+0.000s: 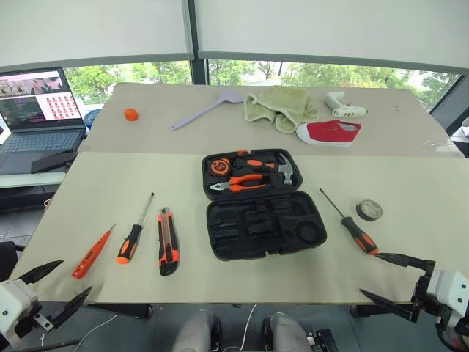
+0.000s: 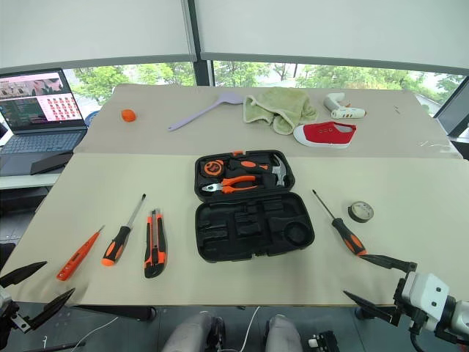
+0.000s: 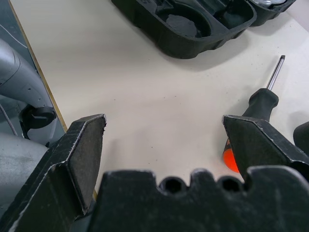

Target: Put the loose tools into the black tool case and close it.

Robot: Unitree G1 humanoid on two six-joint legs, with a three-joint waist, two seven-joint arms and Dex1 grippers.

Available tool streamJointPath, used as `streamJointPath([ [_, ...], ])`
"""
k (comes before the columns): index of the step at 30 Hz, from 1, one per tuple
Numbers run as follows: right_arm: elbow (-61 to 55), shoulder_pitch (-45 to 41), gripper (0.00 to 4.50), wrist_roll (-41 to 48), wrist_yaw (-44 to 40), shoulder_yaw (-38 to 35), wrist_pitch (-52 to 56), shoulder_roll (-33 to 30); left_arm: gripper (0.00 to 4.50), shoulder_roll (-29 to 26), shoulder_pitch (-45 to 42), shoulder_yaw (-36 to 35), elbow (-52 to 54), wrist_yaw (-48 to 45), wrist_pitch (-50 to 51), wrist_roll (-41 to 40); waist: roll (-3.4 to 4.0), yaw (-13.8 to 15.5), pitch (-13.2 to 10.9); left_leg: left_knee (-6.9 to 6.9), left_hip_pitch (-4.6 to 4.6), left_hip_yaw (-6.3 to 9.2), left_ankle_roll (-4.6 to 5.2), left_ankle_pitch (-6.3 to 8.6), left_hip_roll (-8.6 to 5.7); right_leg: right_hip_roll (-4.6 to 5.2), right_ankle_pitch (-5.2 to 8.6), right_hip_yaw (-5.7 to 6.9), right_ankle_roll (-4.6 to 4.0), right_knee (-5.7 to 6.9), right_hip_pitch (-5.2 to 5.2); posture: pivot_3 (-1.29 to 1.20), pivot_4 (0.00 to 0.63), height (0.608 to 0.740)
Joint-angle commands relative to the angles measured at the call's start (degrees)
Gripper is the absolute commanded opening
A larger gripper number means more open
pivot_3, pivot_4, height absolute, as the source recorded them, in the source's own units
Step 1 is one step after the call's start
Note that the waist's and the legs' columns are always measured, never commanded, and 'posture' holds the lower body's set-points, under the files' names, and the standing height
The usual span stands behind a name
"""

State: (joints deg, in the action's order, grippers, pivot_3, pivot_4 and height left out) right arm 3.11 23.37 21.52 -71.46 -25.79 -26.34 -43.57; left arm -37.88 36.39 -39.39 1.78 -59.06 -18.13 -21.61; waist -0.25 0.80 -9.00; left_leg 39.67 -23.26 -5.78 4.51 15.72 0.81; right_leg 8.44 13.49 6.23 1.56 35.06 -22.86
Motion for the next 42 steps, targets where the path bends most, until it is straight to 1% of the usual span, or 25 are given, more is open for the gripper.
streamJointPath([
  [1,-4.1,-2.0,4.50,5.7,-0.9,2.0,2.1,0.6,4.41,-0.2,1.4,-2.7,3.6,1.4,8.6,-8.7,0.00,0.0,0.0,0.00,0.00,0.00,0.00,0.00,0.00,0.00,0.00,0.00,0.00,0.00,0.00,0.00,0.150,0.740],
  [3,-10.7,-5.6,4.50,13.2,-1.1,6.9,10.3,1.8,4.41,0.4,3.6,-6.6,6.6,4.5,20.1,-18.3,-0.20,-0.5,0.0,0.00,0.00,0.02,0.00,0.00,0.06,-0.02,-0.02,-0.04,-0.02,0.04,-0.01,0.00,0.150,0.740],
  [4,-13.2,-7.4,4.50,16.0,-0.5,8.3,13.8,2.2,4.41,1.3,5.0,-8.1,7.7,5.7,22.9,-20.5,-0.28,-1.0,-0.1,0.00,0.00,0.01,-0.03,-0.02,0.17,-0.08,-0.04,-0.09,-0.04,0.07,-0.08,0.00,0.150,0.740],
  [7,-17.2,-11.4,4.50,19.4,2.2,9.7,18.9,3.1,4.41,4.1,7.7,-11.2,7.8,8.3,24.8,-20.4,-0.12,-1.5,-0.1,-0.02,0.00,-0.01,-0.06,-0.04,0.22,-0.10,-0.03,-0.26,-0.01,0.11,-0.19,0.00,0.150,0.740],
  [10,-21.6,-14.7,4.50,20.6,2.9,12.2,20.5,4.8,4.41,6.0,12.2,-13.7,3.3,9.3,28.3,-19.6,-0.20,-1.1,-0.1,-0.03,-0.01,-0.08,0.00,0.03,0.10,-0.08,-0.11,-0.23,-0.16,0.08,-0.23,0.00,0.150,0.740],
  [12,-22.8,-15.9,4.50,20.0,2.4,13.5,20.4,5.7,4.41,5.7,15.0,-14.3,2.8,8.5,32.2,-20.5,-0.36,-0.8,-0.1,-0.03,-0.02,-0.11,-0.01,0.13,0.11,-0.12,-0.06,-0.20,-0.19,0.08,-0.25,0.00,0.150,0.740],
  [14,-23.1,-17.0,4.50,19.3,2.6,13.9,20.2,6.3,4.41,4.7,15.5,-15.4,3.6,8.4,34.6,-21.8,-0.50,-0.2,-0.1,0.00,-0.03,-0.14,0.01,0.19,0.11,-0.13,-0.03,-0.17,-0.18,0.06,-0.26,0.00,0.150,0.740],
  [16,-22.9,-17.8,4.50,18.9,2.7,14.2,20.2,6.6,4.41,2.6,15.2,-15.7,5.9,7.8,37.9,-23.4,-0.51,0.7,-0.1,0.09,-0.11,-0.13,0.03,0.24,0.06,-0.07,-0.01,-0.13,-0.18,0.05,-0.26,0.00,0.150,0.740],
  [18,-22.7,-18.3,4.50,18.5,2.7,14.5,20.3,6.8,4.41,-0.3,13.8,-15.7,9.3,8.0,42.5,-26.0,-0.51,1.5,-0.1,0.13,-0.13,-0.13,0.02,0.23,0.04,-0.03,0.11,-0.16,-0.41,0.05,-0.26,0.00,0.150,0.740],
  [20,-22.1,-19.0,4.50,17.9,2.7,14.9,20.2,7.1,4.41,-4.2,11.1,-14.7,12.1,10.1,47.2,-26.9,-0.51,1.7,-0.1,0.14,-0.12,-0.13,0.00,0.21,0.04,-0.02,0.08,-0.19,-0.44,0.05,-0.24,0.00,0.150,0.740],
  [22,-21.1,-19.6,4.50,17.2,2.7,15.2,19.9,7.5,4.41,-8.4,6.5,-12.4,14.3,13.5,52.3,-27.3,-0.57,1.7,-0.1,0.13,-0.10,-0.13,-0.06,0.17,0.05,-0.06,0.03,-0.21,-0.47,0.10,-0.25,0.00,0.150,0.740],
  [25,-20.2,-19.7,4.50,16.2,2.7,15.2,19.0,8.0,4.41,-13.4,0.7,-8.0,16.0,17.2,59.1,-26.2,-0.58,1.2,-0.1,0.12,-0.02,-0.24,-0.24,0.05,0.05,-0.18,-0.23,-0.21,-0.13,0.16,-0.26,0.00,0.150,0.740],
  [26,-20.1,-19.7,4.50,16.0,2.7,15.2,18.9,8.2,4.41,-14.7,-0.9,-6.6,16.1,17.9,60.9,-25.6,-0.56,1.0,-0.1,0.07,0.04,-0.42,-0.52,-0.12,0.05,-0.31,-0.25,-0.21,-0.10,0.18,-0.27,0.00,0.150,0.740],
  [27,-20.0,-19.6,4.50,15.8,2.7,15.1,18.7,8.3,4.41,-16.1,-2.3,-4.8,16.4,17.9,60.5,-23.6,-0.57,0.6,-0.1,0.06,0.05,-0.50,-0.53,-0.12,0.04,-0.47,-0.25,-0.25,-0.09,0.21,-0.29,0.00,0.150,0.740],
  [30,-20.0,-18.4,4.50,15.1,3.0,14.1,18.2,8.7,4.41,-19.6,-10.7,0.4,17.9,18.2,64.1,-25.1,-0.58,-0.1,-0.1,0.05,0.00,-0.77,-0.52,-0.14,0.05,-0.71,-0.23,-0.54,-0.07,0.53,-0.30,0.00,0.150,0.740],
  [34,-19.8,-17.1,4.50,14.8,2.8,13.3,17.5,8.7,4.41,-20.7,-18.0,6.4,19.1,20.8,69.9,-24.8,-0.56,-0.2,-0.1,0.05,0.07,-0.79,-0.65,-0.17,0.10,-0.83,-0.15,-0.61,-0.15,0.71,-0.35,0.00,0.150,0.740],
  [38,-19.7,-16.2,4.50,14.5,2.9,12.8,16.9,8.6,4.41,-18.6,-24.1,10.8,20.1,24.6,75.0,-26.1,-0.51,-0.3,-0.1,0.02,0.17,-0.86,-0.74,-0.18,0.17,-0.88,-0.13,-0.74,-0.18,0.82,-0.38,0.00,0.150,0.740],
  [41,-20.0,-15.7,4.50,14.4,3.3,12.5,16.9,8.7,4.41,-18.0,-25.1,14.2,21.1,26.6,77.6,-24.3,-0.50,-0.3,-0.1,0.03,0.20,-0.86,-0.77,-0.19,0.16,-0.88,-0.13,-0.76,-0.18,0.85,-0.37,0.00,0.150,0.740],
  [42,-20.1,-15.5,4.50,14.3,3.5,12.3,16.9,8.7,4.17,-18.0,-25.0,14.8,21.5,27.2,78.0,-23.5,-0.50,-0.3,-0.1,0.03,0.20,-0.87,-0.77,-0.19,0.16,-0.87,-0.13,-0.78,-0.18,0.85,-0.37,0.00,0.150,0.740],
])
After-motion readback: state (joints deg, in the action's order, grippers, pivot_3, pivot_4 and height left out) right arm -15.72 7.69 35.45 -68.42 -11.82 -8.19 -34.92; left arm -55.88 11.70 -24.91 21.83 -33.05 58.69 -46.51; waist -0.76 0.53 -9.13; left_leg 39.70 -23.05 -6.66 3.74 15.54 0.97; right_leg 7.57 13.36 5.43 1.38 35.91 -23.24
